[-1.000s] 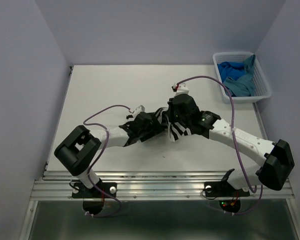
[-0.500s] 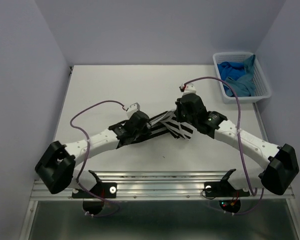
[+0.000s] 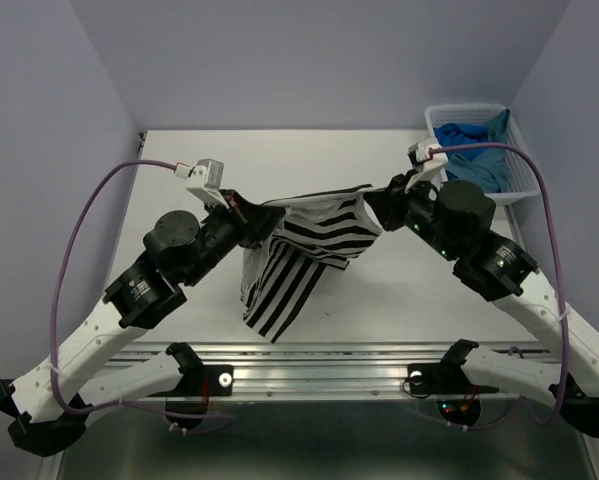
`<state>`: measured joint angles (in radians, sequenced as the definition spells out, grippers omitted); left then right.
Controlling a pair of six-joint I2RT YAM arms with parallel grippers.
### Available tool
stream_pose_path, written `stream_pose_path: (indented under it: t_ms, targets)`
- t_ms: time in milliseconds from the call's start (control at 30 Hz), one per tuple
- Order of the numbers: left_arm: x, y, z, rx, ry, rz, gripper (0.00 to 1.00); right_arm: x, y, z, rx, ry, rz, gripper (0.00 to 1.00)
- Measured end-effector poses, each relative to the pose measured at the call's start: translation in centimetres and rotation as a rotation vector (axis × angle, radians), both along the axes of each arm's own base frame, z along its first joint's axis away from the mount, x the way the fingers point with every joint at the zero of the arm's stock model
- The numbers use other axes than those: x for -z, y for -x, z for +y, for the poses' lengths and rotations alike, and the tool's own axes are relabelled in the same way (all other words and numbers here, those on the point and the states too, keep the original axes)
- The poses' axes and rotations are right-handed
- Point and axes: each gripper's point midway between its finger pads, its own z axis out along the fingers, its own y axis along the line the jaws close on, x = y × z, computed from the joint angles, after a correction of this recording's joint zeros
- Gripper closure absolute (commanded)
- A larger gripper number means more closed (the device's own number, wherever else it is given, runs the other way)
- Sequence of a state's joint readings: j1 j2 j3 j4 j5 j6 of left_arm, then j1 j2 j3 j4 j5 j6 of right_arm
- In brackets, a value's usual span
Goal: Fold and stack the tank tops
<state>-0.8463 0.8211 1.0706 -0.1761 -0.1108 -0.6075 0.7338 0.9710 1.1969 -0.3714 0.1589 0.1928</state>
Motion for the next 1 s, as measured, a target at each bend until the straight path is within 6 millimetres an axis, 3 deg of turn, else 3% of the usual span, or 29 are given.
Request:
stream_pose_path:
  t_ms: [133, 333, 433, 500, 600, 733, 867, 1000]
  targets:
    - [-1.2, -2.7, 0.1, -0.089, -0.068, -0.019, 1.0, -2.4, -2.7, -1.2, 0.148, 0.027, -0.054, 0.94]
    - [-1.1, -9.8, 0.5, -0.197, -0.211, -0.025, 1.0, -4.3, -7.4, -1.5, 0.301, 0.168, -0.136, 0.97]
    - [-2.5, -13.3, 1.7, -0.199, -0.217, -0.034, 1.0, -5.5, -9.3, -1.3, 0.351, 0.221, -0.202, 0.98]
    - [-3.6, -14.3, 1.5, -0.171, -0.211, -0.054, 1.0, -6.7, -10.3, -1.1, 0.375, 0.251, -0.244, 0.97]
    - [-5.0, -13.5, 0.1, -0.042, -0.2, -0.106, 1.0, -8.7, -10.5, -1.6, 0.39, 0.27, -0.293, 0.97]
    - [-7.2, -9.8, -1.4, 0.135, -0.164, -0.19, 1.0, -12.6, -8.8, -3.2, 0.395, 0.216, -0.37, 0.96]
    - [-11.1, -3.6, -2.2, 0.348, -0.07, -0.346, 1.0, -16.9, -4.9, -4.5, 0.316, 0.121, -0.472, 0.95]
    - [-13.7, 1.7, -1.7, 0.468, 0.011, -0.459, 0.99, -20.7, 1.0, -5.0, 0.132, 0.021, -0.587, 0.95]
